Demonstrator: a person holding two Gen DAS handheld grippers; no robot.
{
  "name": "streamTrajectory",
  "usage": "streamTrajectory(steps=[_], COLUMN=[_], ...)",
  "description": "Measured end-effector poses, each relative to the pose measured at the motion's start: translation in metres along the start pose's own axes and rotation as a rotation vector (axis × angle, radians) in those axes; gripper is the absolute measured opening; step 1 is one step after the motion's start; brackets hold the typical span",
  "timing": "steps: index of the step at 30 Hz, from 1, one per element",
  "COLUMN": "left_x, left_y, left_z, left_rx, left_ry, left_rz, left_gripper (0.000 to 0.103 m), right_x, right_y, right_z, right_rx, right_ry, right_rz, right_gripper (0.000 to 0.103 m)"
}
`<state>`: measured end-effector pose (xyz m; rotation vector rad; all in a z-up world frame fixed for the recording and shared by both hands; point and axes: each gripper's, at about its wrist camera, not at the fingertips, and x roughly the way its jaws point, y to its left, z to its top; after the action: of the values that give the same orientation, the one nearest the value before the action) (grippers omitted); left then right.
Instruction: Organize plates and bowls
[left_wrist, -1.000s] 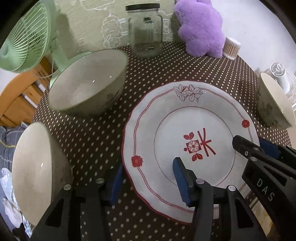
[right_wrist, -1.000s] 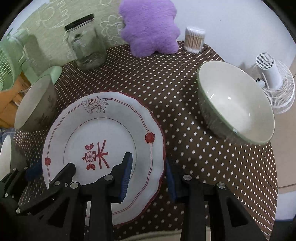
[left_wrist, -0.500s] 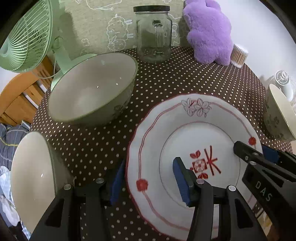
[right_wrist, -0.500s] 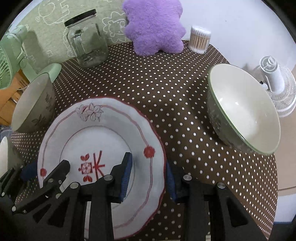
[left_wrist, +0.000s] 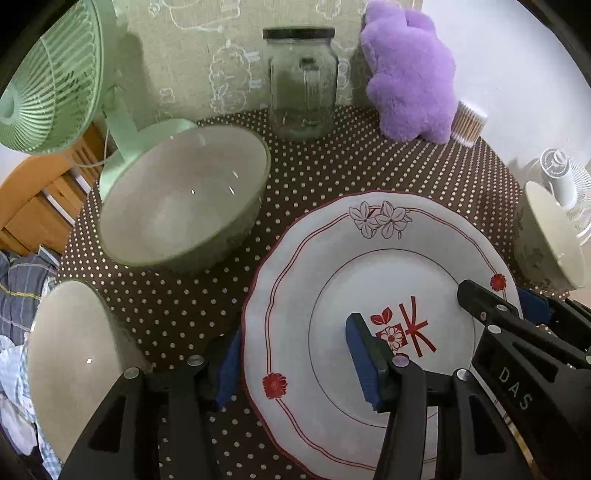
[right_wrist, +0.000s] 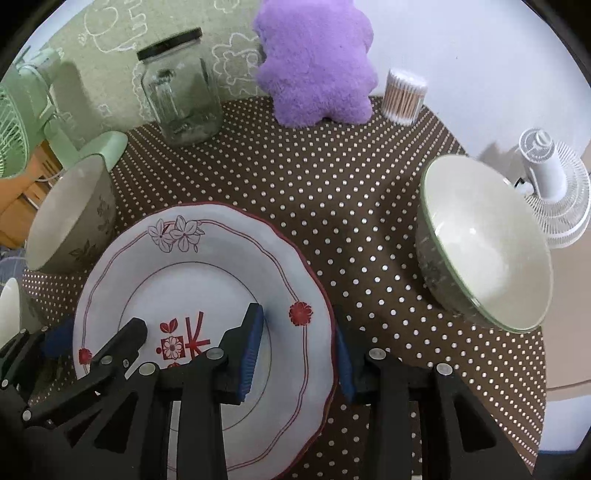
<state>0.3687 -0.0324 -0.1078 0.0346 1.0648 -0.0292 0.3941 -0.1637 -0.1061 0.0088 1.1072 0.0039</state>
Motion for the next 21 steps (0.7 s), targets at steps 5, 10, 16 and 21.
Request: streamTrajectory(steps=[5, 10, 16, 21], left_x=[-0.021, -0.046, -0.075, -0.096], left_y=[0.004, 0.009, 0.011, 0.010], left_z=[-0.001, -0.007, -0.020, -0.034], left_rx=[0.014, 0.017, 0.030, 0.063], left_ry=[-0.033, -0.055, -0.083, -0.100], left_rz=[-0.017, -0.037, -0.060, -0.082], left_gripper=[0.054, 0.054, 0.054, 0.054], right_x=[-0.026, -0.057, -0.091, -0.115], right_y=[0.001, 0.005, 0.013, 0.018], right_z=[-0.006, -0.013, -0.030, -0.049], right_rx=[0.014, 0.023, 0.050, 0.082], right_ry=[-0.022, -0.048, -0.071, -0.087], right_rz=[-0.018, -0.039, -0.063, -0.095], right_gripper=[0.041, 0.041, 0.041, 0.041])
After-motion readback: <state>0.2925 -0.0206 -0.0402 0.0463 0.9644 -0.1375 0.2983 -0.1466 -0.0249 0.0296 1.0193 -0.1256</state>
